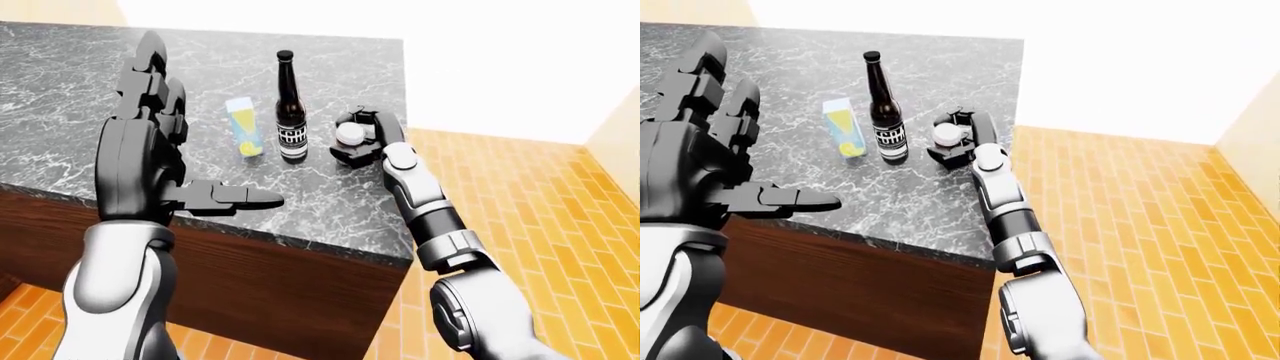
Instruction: Move the drinks to the dining counter.
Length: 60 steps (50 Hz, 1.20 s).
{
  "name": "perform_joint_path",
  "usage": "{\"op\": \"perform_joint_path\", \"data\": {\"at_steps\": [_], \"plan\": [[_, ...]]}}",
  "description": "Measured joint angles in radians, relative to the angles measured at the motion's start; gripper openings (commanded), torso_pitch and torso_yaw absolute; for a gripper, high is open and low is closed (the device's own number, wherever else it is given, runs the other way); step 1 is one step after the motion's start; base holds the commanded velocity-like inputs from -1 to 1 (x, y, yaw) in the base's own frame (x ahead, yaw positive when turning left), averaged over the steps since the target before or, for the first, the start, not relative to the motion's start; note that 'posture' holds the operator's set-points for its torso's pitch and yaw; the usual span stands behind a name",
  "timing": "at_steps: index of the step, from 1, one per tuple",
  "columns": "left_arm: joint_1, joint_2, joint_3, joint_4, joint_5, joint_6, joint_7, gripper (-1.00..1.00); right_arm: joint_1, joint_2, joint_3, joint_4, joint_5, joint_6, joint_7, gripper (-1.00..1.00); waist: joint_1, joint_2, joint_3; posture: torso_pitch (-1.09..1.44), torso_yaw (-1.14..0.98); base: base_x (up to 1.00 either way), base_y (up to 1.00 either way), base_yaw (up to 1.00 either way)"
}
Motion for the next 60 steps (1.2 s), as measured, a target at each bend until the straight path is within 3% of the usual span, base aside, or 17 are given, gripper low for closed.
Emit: {"op": "perform_joint_path", "data": {"at_steps": [3,7,9,13,19,27,34,49,60], "plan": [[0.003,-0.001,-0.002,0.004,0.001,-0.006,0.001,1.00,0.001,0.000,0.002,0.001,-0.007,-0.001,0.005,-0.16,-0.001,0.000,-0.001,0.00,0.00,0.00,0.00,0.00],[0.006,-0.001,-0.004,0.006,0.003,-0.010,0.001,1.00,0.000,0.000,0.001,0.007,-0.013,-0.005,0.013,-0.06,-0.001,0.000,-0.002,0.00,0.00,0.00,0.00,0.00],[0.007,-0.002,-0.002,0.005,0.003,-0.011,0.000,1.00,0.000,0.000,0.001,0.012,-0.016,-0.012,0.017,0.18,-0.001,0.000,-0.003,0.00,0.00,0.00,0.00,0.00],[0.000,0.001,0.006,-0.004,0.001,-0.002,0.001,1.00,0.003,0.001,0.004,0.013,-0.021,-0.017,0.031,0.39,-0.001,0.000,-0.005,0.00,0.00,0.00,0.00,0.00],[0.001,0.002,0.005,0.001,0.000,-0.009,0.004,1.00,0.008,0.004,0.007,0.006,-0.028,-0.010,0.048,0.98,0.002,0.000,-0.005,0.00,0.00,0.00,0.00,0.00],[-0.005,0.005,0.005,-0.004,0.001,-0.001,0.005,1.00,0.030,-0.003,0.009,-0.042,-0.037,0.022,0.060,1.00,0.008,-0.004,-0.002,0.00,0.00,0.00,0.00,0.00],[-0.017,0.007,-0.002,-0.013,0.007,0.017,0.009,1.00,0.091,-0.045,-0.006,-0.217,-0.045,0.148,0.072,0.89,0.012,-0.010,0.006,0.00,0.00,0.00,0.00,0.00],[-0.011,-0.007,-0.027,-0.004,0.036,0.009,0.003,1.00,0.271,-0.115,-0.045,-0.795,-0.051,0.442,0.137,0.86,0.010,-0.013,0.004,0.00,0.00,0.00,0.00,0.00],[-0.021,-0.007,-0.019,-0.016,0.044,0.027,-0.003,1.00,0.385,-0.175,-0.047,-1.370,-0.120,0.768,0.256,0.95,0.010,-0.020,0.008,0.00,0.00,0.00,0.00,0.00]]}}
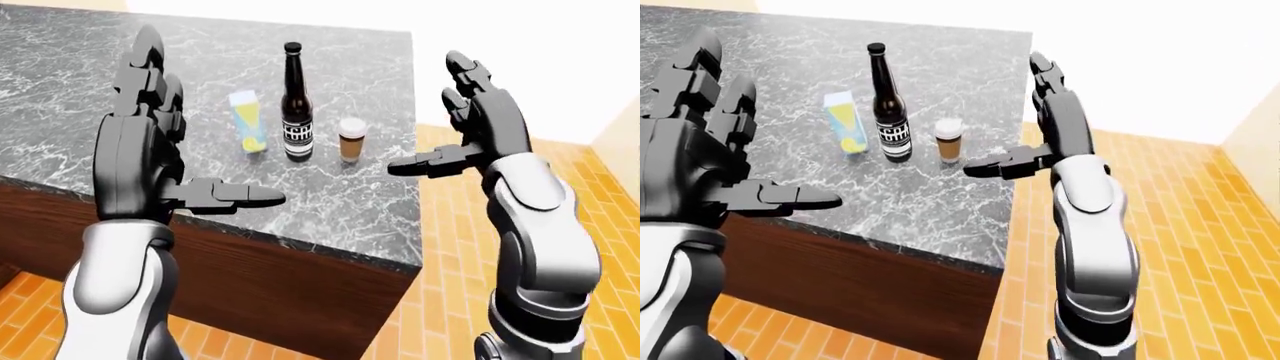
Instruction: Move the drinks to the dining counter.
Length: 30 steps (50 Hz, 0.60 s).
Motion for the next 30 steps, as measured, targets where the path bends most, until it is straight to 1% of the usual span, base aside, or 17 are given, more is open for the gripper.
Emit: {"op": "perform_joint_path", "data": {"at_steps": [2,8,11,12,14,17,19,21,22,24,26,27,28,30], "plan": [[-0.007,0.004,0.004,-0.006,-0.003,0.011,-0.003,1.00,0.015,-0.017,0.000,-0.076,-0.023,0.047,0.028,1.00,0.000,-0.002,0.001,0.00,0.00,0.00,0.00,0.00],[-0.022,0.016,0.028,-0.033,-0.014,0.040,0.000,1.00,0.064,-0.065,-0.013,-0.282,-0.093,0.185,0.129,1.00,-0.001,-0.003,0.008,0.00,0.00,0.00,0.00,0.00],[-0.039,0.023,0.037,-0.057,-0.026,0.073,0.001,1.00,0.075,-0.079,-0.034,-0.360,-0.114,0.234,0.176,1.00,-0.003,-0.002,0.012,0.00,0.00,0.00,0.00,0.00],[-0.049,0.027,0.044,-0.065,-0.033,0.086,0.000,1.00,0.079,-0.080,-0.049,-0.382,-0.116,0.245,0.191,1.00,-0.003,-0.002,0.013,0.00,0.00,0.00,0.00,0.00],[-0.061,0.038,0.063,-0.075,-0.052,0.098,0.001,1.00,0.102,-0.078,-0.102,-0.419,-0.105,0.250,0.219,1.00,-0.003,-0.002,0.012,0.00,0.00,0.00,0.00,0.00],[-0.061,0.064,0.100,-0.078,-0.097,0.102,0.020,1.00,0.144,-0.091,-0.204,-0.479,-0.082,0.263,0.258,1.00,-0.003,-0.001,0.014,0.00,0.00,0.00,0.00,0.00],[-0.054,0.095,0.119,-0.075,-0.146,0.104,0.054,1.00,0.166,-0.091,-0.282,-0.491,-0.074,0.254,0.292,1.00,-0.006,-0.001,0.016,0.00,0.00,0.00,0.00,0.00],[-0.032,0.154,0.144,-0.073,-0.248,0.097,0.118,1.00,0.180,-0.089,-0.372,-0.486,-0.075,0.236,0.348,1.00,-0.009,0.001,0.017,0.00,0.00,0.00,0.00,0.00],[-0.008,0.199,0.163,-0.073,-0.328,0.084,0.170,1.00,0.185,-0.086,-0.412,-0.484,-0.082,0.226,0.378,1.00,-0.013,0.002,0.017,0.00,0.00,0.00,0.00,0.00],[0.059,0.323,0.205,-0.070,-0.537,0.038,0.318,1.00,0.187,-0.076,-0.475,-0.482,-0.110,0.210,0.435,1.00,-0.019,0.006,0.018,0.00,0.00,0.00,0.00,0.00],[0.141,0.464,0.252,-0.068,-0.768,-0.039,0.482,1.00,0.175,-0.070,-0.529,-0.483,-0.145,0.203,0.498,1.00,-0.022,0.012,0.020,0.00,0.00,0.00,0.00,0.00],[0.184,0.524,0.276,-0.070,-0.867,-0.085,0.550,1.00,0.160,-0.072,-0.555,-0.483,-0.168,0.205,0.535,1.00,-0.022,0.016,0.021,0.00,0.00,0.00,0.00,0.00],[0.219,0.566,0.295,-0.072,-0.945,-0.130,0.605,1.00,0.142,-0.074,-0.578,-0.483,-0.199,0.209,0.575,1.00,-0.021,0.020,0.021,0.00,0.00,0.00,0.00,0.00],[0.278,0.606,0.341,-0.083,-1.047,-0.204,0.668,1.00,0.086,-0.082,-0.612,-0.482,-0.290,0.225,0.681,1.00,-0.020,0.028,0.024,0.00,0.00,0.00,0.00,0.00]]}}
